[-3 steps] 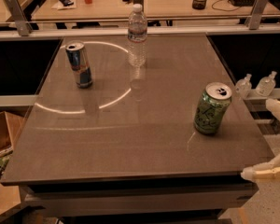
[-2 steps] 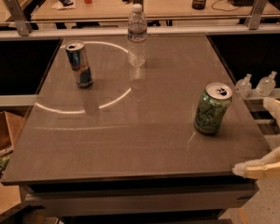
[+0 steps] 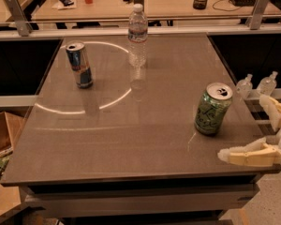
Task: Move green can near water bottle
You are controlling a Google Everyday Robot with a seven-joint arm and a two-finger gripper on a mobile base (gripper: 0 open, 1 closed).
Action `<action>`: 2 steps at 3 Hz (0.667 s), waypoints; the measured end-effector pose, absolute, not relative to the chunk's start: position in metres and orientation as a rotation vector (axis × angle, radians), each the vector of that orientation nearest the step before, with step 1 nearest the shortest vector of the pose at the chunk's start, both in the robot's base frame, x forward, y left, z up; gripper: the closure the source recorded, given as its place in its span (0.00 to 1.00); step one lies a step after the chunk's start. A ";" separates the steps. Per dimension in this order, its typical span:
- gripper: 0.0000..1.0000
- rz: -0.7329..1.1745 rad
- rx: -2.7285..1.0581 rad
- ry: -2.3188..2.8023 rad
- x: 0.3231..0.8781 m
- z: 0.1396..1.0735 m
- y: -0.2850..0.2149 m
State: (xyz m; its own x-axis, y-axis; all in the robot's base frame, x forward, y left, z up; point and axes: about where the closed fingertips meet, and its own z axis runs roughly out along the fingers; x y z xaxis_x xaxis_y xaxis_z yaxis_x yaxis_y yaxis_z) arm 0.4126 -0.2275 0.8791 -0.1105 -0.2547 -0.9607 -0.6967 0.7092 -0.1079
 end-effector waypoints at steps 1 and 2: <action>0.00 0.450 -0.733 1.683 0.427 0.870 -0.220; 0.00 0.453 -0.708 1.676 0.441 0.863 -0.213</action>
Offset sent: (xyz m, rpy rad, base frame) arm 0.0445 0.0180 -0.0272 0.0712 -0.0083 -0.0633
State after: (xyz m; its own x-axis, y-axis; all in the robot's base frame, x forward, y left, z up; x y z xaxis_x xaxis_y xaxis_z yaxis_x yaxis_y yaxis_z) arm 0.4405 -0.2127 0.8630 -0.1144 -0.2080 -0.9714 -0.6689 0.7391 -0.0795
